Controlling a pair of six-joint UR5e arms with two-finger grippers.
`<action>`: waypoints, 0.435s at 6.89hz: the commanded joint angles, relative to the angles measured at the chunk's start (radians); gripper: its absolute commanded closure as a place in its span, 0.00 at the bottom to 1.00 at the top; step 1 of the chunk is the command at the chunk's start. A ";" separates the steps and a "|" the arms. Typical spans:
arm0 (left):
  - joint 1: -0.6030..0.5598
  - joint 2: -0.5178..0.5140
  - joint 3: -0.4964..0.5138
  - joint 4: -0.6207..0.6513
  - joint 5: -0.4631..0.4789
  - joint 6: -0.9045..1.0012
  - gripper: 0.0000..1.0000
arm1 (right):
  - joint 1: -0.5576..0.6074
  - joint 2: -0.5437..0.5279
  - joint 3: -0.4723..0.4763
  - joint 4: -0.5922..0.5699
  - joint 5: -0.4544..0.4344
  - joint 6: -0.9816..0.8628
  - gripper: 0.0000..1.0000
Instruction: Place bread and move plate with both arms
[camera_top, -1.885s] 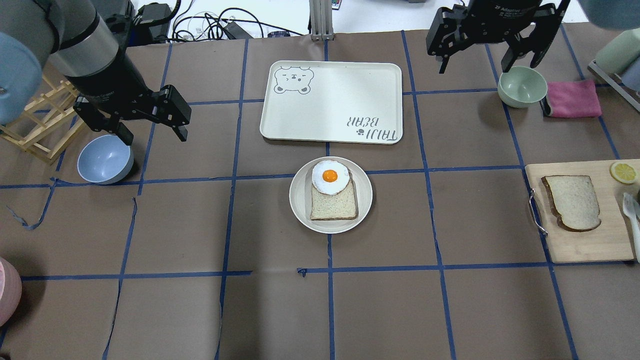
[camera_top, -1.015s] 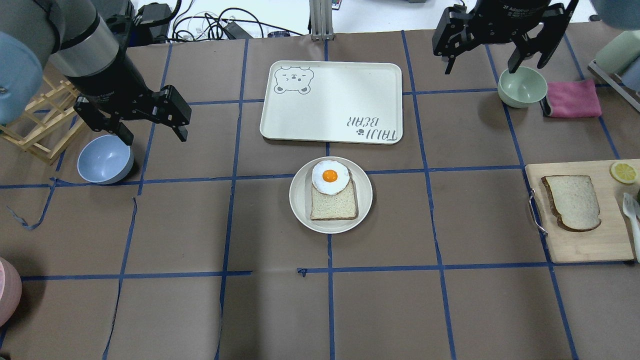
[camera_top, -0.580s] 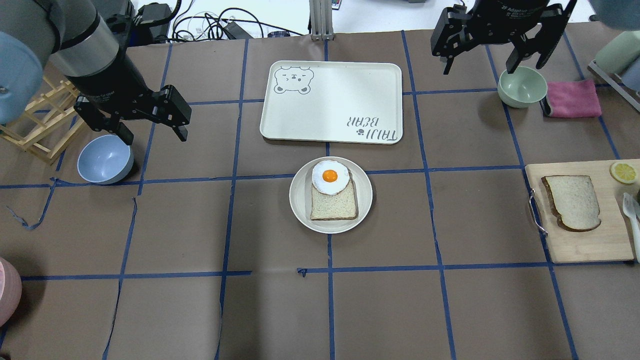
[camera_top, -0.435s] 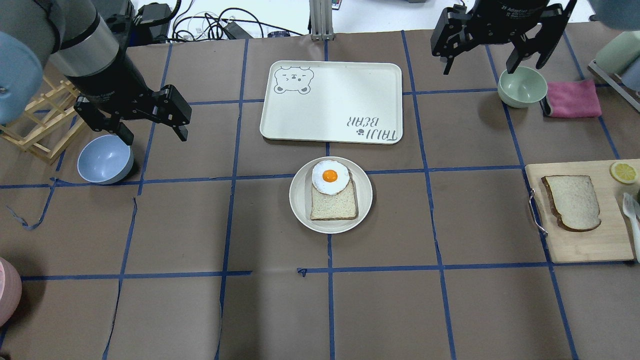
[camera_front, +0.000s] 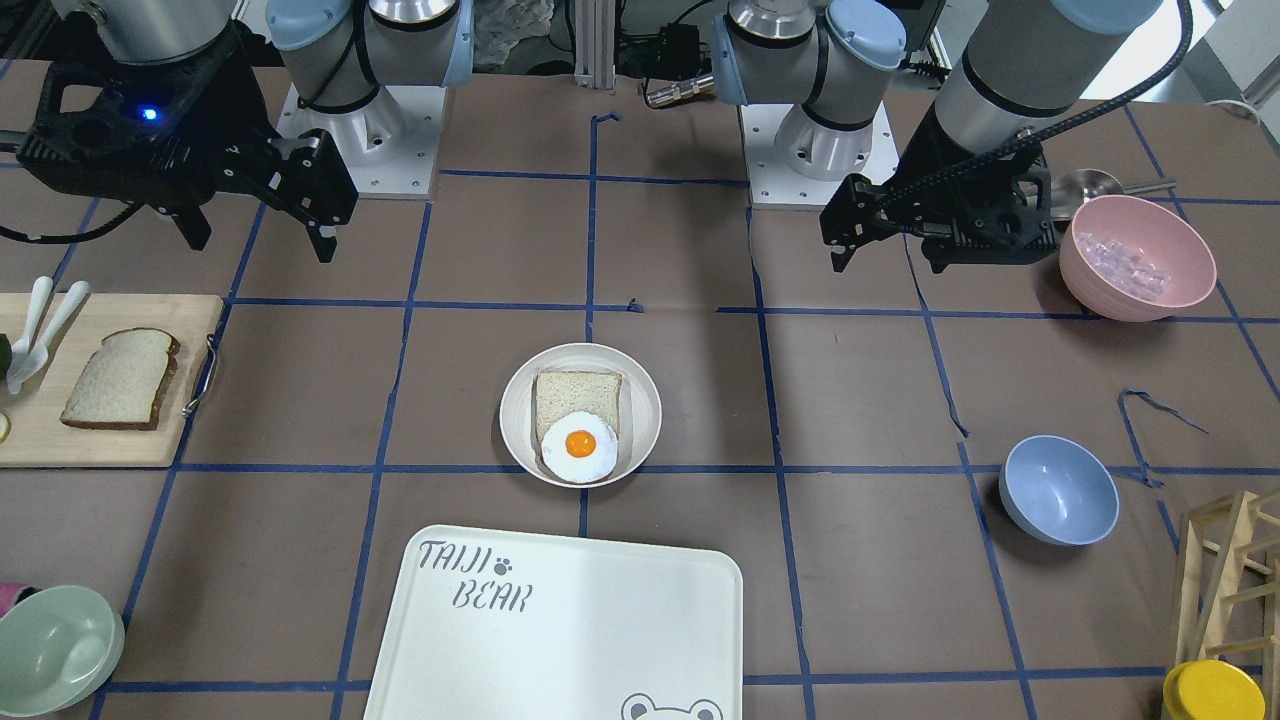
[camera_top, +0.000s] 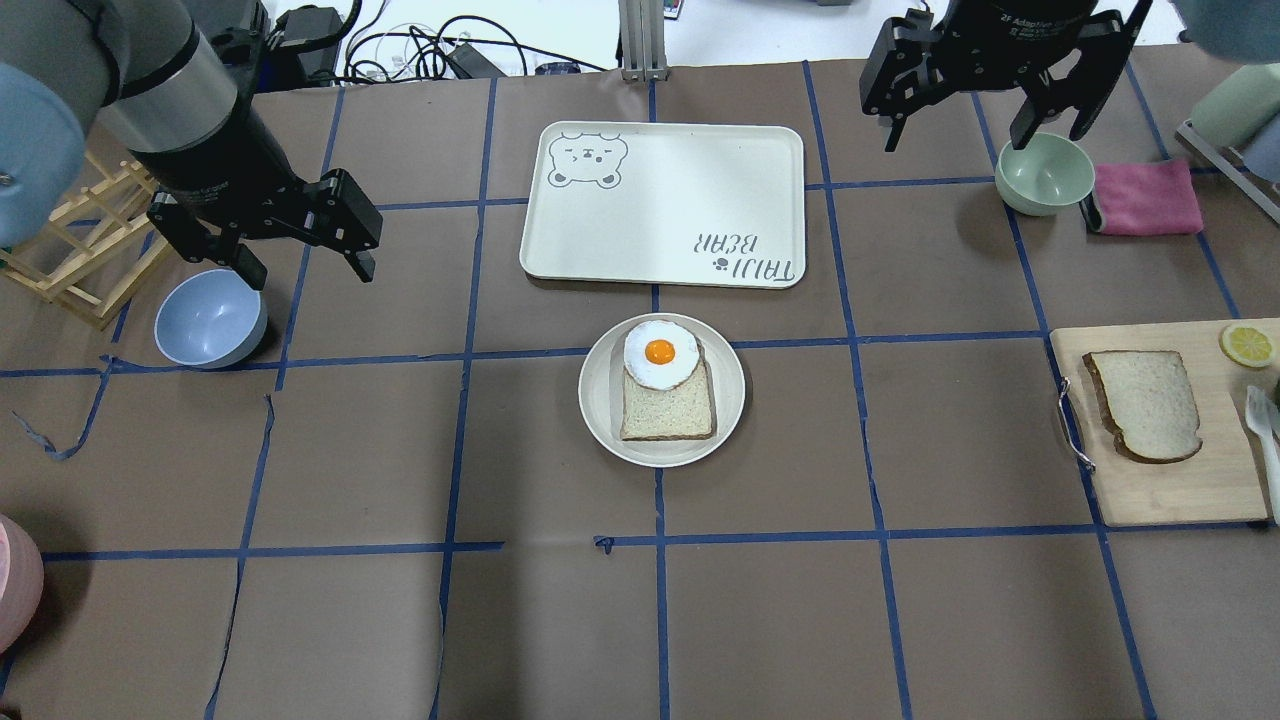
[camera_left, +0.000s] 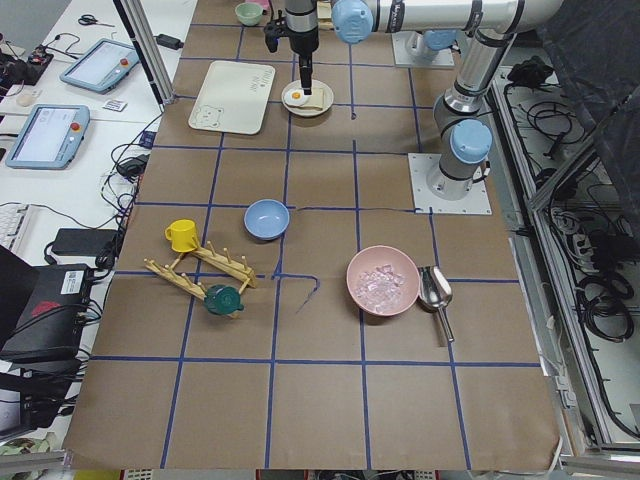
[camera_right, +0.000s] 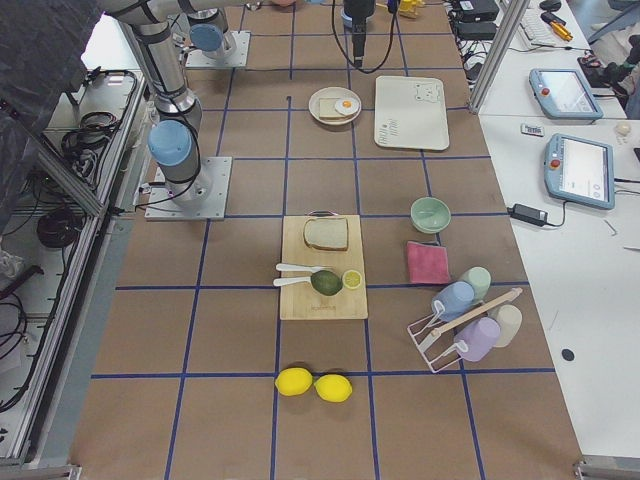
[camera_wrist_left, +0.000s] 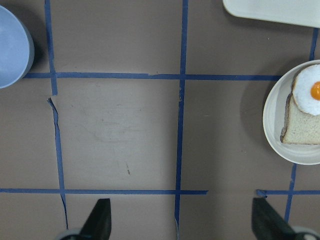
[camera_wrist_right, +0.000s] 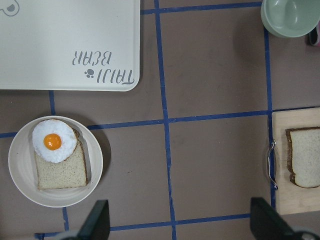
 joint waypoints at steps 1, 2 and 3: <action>0.001 0.004 0.001 0.000 0.002 0.001 0.00 | 0.000 0.002 0.000 0.000 -0.005 0.000 0.00; 0.001 0.002 0.001 0.000 0.002 0.001 0.00 | 0.000 0.002 0.000 0.000 -0.007 0.000 0.00; 0.001 0.001 -0.001 0.000 0.000 0.003 0.00 | 0.000 0.002 0.002 0.002 -0.010 0.001 0.00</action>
